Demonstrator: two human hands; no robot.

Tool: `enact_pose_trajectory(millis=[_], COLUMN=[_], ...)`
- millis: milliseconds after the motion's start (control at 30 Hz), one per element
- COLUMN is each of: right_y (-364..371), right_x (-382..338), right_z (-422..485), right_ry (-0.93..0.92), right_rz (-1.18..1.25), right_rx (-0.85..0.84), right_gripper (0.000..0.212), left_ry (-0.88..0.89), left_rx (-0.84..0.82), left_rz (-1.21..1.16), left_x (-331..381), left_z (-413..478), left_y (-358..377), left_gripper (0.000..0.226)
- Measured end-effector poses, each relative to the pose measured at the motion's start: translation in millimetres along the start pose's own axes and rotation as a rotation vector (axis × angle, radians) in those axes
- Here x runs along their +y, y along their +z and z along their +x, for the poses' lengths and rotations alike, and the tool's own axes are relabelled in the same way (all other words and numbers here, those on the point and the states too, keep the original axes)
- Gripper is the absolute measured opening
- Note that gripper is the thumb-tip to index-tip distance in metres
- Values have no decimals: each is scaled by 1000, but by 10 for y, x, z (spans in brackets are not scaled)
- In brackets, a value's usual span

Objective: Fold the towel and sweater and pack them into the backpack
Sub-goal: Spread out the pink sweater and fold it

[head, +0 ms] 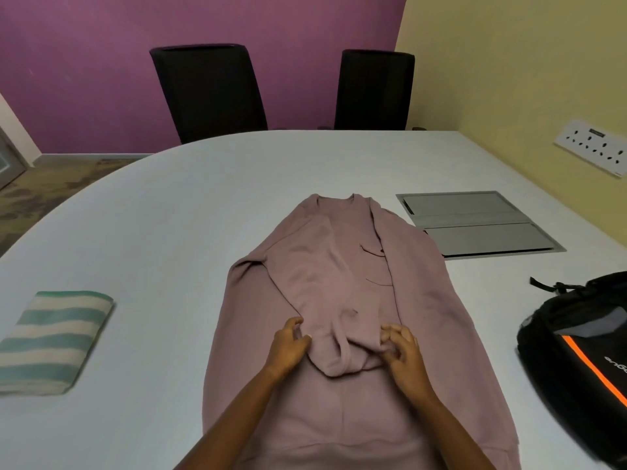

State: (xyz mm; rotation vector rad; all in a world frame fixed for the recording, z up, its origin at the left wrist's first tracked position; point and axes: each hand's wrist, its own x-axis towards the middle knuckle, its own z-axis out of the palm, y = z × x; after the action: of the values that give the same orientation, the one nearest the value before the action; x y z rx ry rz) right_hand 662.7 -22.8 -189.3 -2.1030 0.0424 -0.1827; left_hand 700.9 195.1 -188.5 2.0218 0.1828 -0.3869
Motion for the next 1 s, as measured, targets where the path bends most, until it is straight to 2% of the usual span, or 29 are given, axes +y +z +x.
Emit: enact_pose_trajectory(millis=[100, 200, 233, 333, 467, 500, 533, 633, 733, 833, 933, 1000], right_y=[-140, -216, -245, -294, -376, -389, -389, -326, -221, -84, 84, 215], right_x=[209, 461, 489, 454, 458, 396, 357, 192, 71, -89, -236, -340], right_z=[-244, -410, -450, -541, -583, -590, -580, -496, -327, -140, 121, 317], right_ry=[40, -26, -47, -84, -64, -46, -44, 39, 77, 67, 55, 56], right_rz=[-46, -156, -201, -311, -340, -361, -355, -216, -173, -183, -186, -181], right_rx=[-98, -163, -198, -271, -317, -309, -259, -105, -43, -79, -100, -109], right_gripper=[22, 56, 57, 31, 19, 22, 33, 53, 49, 33, 28, 28], left_ry=[-135, -240, -261, -270, -274, -277, -282, -291, -295, -272, -234, -208], left_rx=[-13, -17, -17, -6, -114, -140, -153, -149, -93, -12, 102, 143], left_rz=[-215, -339, -378, -408, -496, -508, -498, -466, -477, -500, -521, -522], left_x=[13, 39, 44, 46, 50, 60, 62, 34, 4, 29, 71, 115], left_z=[-135, -261, -293, -369, -452, -474, -491, -490, -429, -311, -127, 24], left_y=[78, 204, 247, 345, 350, 337, 319, 252, 152, -8, -237, -399], left_gripper=[54, 61, 60, 48, 35, 29, 25, 16, 18, 17, 9, 21])
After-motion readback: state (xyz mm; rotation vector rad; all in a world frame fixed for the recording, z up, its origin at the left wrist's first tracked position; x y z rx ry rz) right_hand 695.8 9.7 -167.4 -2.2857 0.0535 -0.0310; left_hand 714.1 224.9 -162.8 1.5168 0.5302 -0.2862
